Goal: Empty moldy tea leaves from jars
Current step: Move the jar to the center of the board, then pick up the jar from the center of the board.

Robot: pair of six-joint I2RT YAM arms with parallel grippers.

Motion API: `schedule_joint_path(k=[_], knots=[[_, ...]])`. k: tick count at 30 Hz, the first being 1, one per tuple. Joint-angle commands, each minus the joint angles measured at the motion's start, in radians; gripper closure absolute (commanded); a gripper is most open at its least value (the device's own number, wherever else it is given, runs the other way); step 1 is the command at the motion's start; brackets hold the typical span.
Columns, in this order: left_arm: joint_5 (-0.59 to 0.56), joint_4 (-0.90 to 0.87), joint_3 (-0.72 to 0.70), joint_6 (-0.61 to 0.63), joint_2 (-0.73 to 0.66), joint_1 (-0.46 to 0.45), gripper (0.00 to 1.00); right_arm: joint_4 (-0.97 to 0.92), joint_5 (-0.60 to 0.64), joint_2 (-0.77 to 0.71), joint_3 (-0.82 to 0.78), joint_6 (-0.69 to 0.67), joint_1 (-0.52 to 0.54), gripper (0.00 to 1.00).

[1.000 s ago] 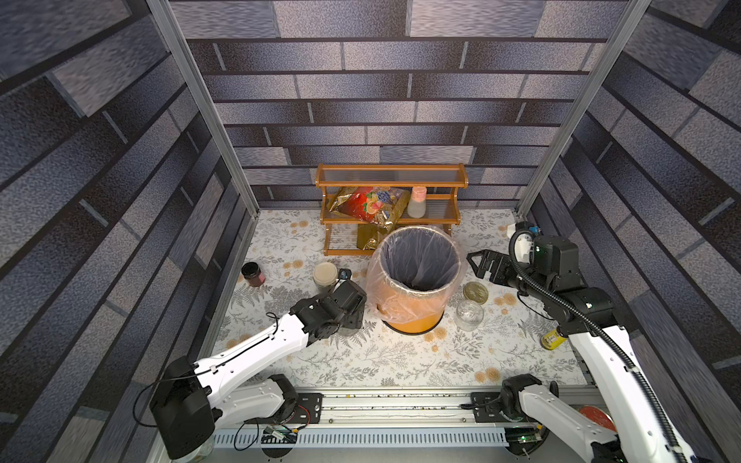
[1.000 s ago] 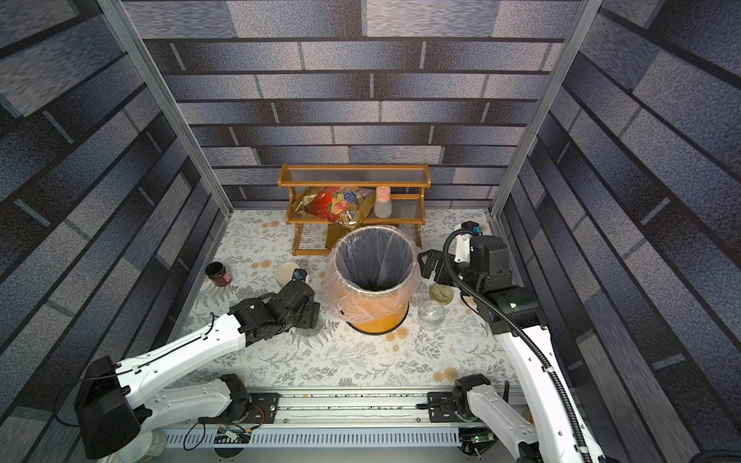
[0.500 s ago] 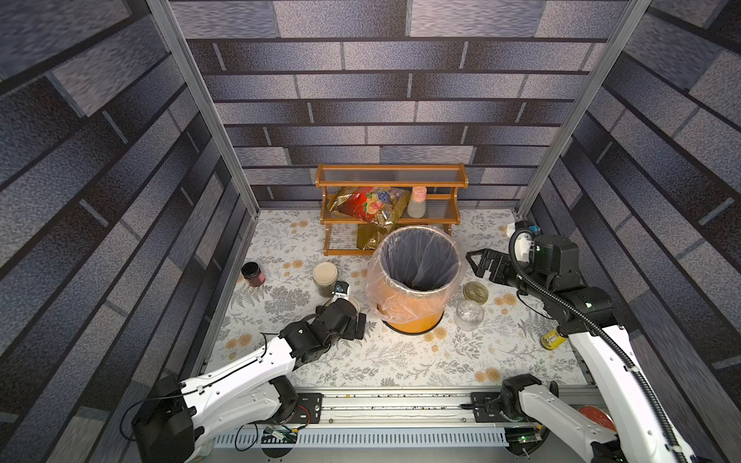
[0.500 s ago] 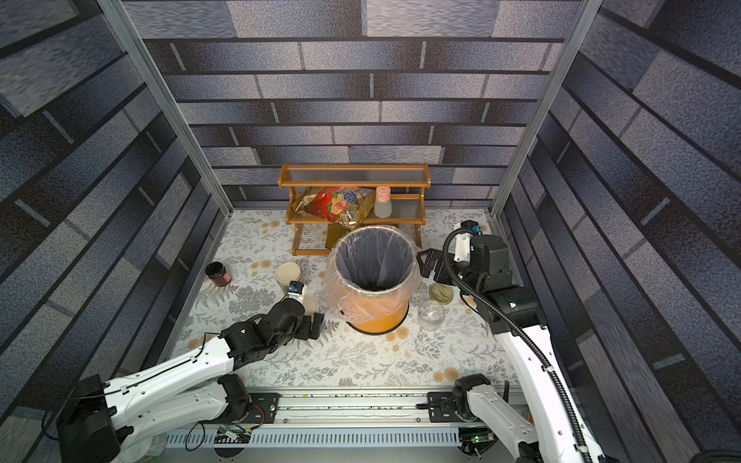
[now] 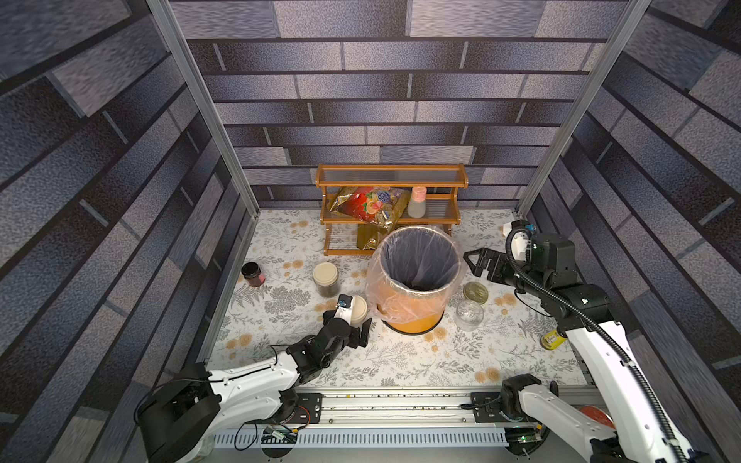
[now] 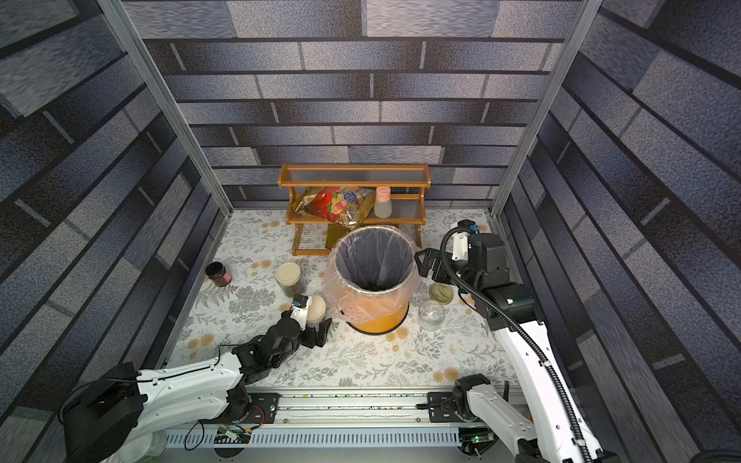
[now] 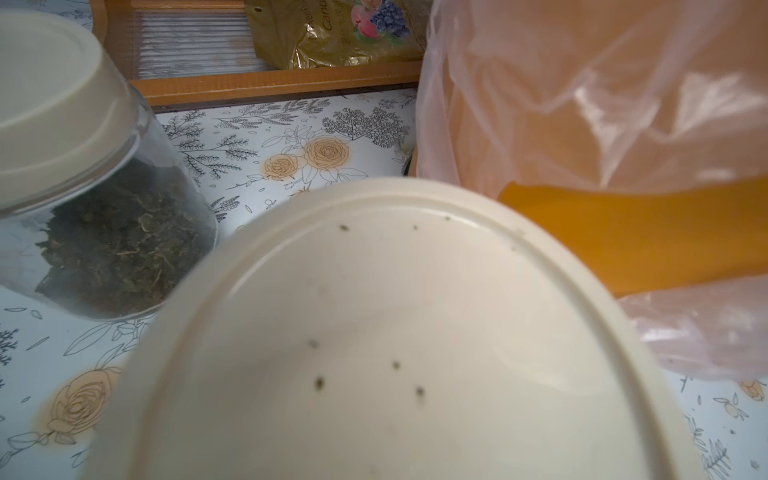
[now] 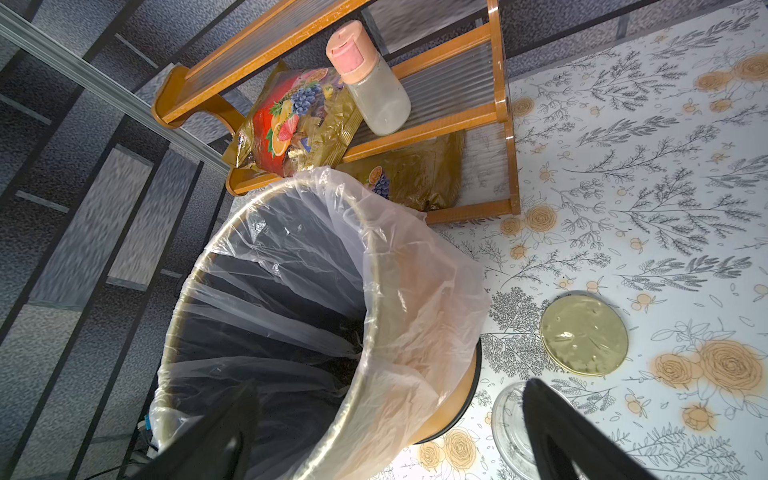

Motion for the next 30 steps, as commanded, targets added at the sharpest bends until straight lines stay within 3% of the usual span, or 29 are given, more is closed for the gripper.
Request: schedule_joint_path(k=[1, 16, 22, 30], knots=[[-0.002, 0.202, -0.04, 0.053, 0.036, -0.005, 0.0, 0.023, -0.022, 0.006, -0.015, 0.0, 0.003, 0.0], [-0.038, 0.613, -0.059, 0.075, 0.432, -0.01, 0.0, 0.022, -0.037, 0.019, -0.023, -0.005, 0.003, 0.0], [-0.104, 0.621, -0.045, 0.112, 0.446, -0.039, 0.01, 0.023, -0.043, 0.016, -0.031, -0.007, 0.003, 0.0], [-0.124, 0.509, -0.034, 0.161, 0.353, -0.063, 0.12, 0.035, -0.065, 0.014, -0.04, -0.008, 0.003, 0.0]])
